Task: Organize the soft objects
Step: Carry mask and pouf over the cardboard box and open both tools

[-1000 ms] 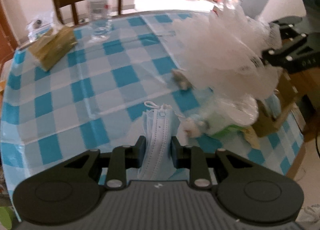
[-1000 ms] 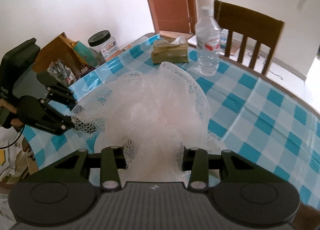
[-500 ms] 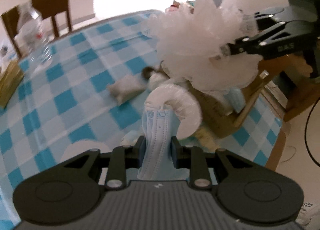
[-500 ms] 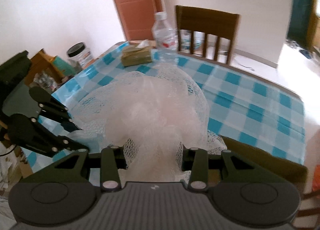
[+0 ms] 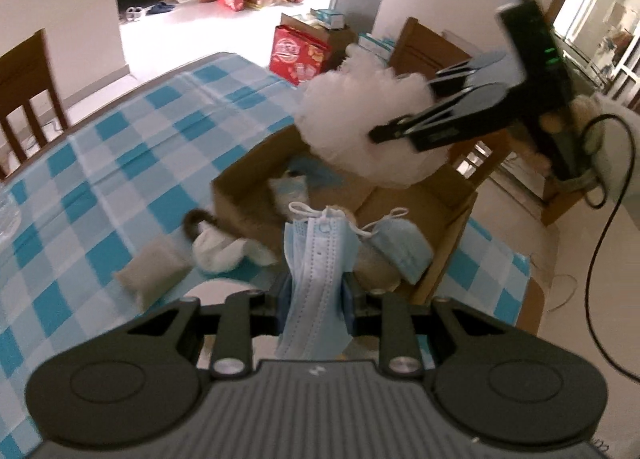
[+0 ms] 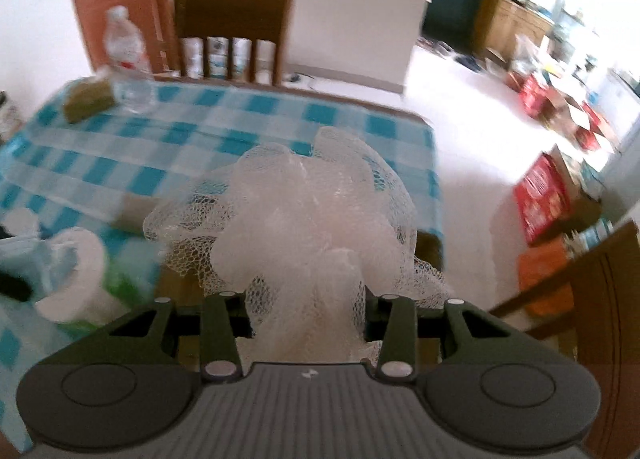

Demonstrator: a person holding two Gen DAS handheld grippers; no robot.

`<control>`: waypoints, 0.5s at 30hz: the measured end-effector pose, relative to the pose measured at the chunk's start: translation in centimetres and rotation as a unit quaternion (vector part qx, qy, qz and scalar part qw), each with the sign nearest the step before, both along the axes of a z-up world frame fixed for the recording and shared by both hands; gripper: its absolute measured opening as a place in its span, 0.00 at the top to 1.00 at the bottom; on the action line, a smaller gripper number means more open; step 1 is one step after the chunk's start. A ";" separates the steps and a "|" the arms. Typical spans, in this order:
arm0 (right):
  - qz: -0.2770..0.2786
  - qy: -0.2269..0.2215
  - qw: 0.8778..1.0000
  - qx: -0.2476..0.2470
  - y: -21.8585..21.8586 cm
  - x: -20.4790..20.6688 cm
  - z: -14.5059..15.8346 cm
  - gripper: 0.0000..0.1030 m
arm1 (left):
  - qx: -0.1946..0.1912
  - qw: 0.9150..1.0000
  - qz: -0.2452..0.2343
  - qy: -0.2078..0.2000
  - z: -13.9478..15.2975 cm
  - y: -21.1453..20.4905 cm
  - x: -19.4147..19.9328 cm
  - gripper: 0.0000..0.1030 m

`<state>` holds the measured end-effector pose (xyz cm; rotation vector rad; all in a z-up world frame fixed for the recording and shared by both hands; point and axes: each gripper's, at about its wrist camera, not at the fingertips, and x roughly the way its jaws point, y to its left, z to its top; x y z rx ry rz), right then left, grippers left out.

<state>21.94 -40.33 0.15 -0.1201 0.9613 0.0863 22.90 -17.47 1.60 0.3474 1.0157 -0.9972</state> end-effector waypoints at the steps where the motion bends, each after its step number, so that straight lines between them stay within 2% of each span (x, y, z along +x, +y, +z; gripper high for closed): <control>1: -0.009 0.001 1.000 -0.004 -0.6 0.2 -0.7 0.36 | 0.001 1.000 -0.001 0.000 -0.2 -0.7 0.1 0.76; 2: -0.021 0.002 1.000 -0.012 -1.2 0.4 -1.4 0.29 | 0.003 1.000 -0.002 0.001 -0.4 -1.4 0.1 0.76; 3: -0.035 0.001 0.999 -0.022 -1.7 0.5 -2.1 0.14 | 0.004 1.000 -0.004 0.001 -0.6 -2.1 0.1 0.76; 4: -0.048 0.001 0.998 -0.032 -2.1 0.6 -2.7 0.08 | 0.005 1.000 -0.005 0.001 -0.8 -2.9 0.2 0.76; 10: -0.072 -0.006 0.997 -0.014 -3.8 -1.1 -3.5 0.03 | 0.011 1.000 -0.014 0.004 -2.2 -6.7 0.0 0.76; 15: -0.098 -0.011 0.994 -0.049 -4.3 -3.8 -2.5 0.00 | 0.029 0.999 -0.029 0.009 -4.0 -9.9 -0.8 0.76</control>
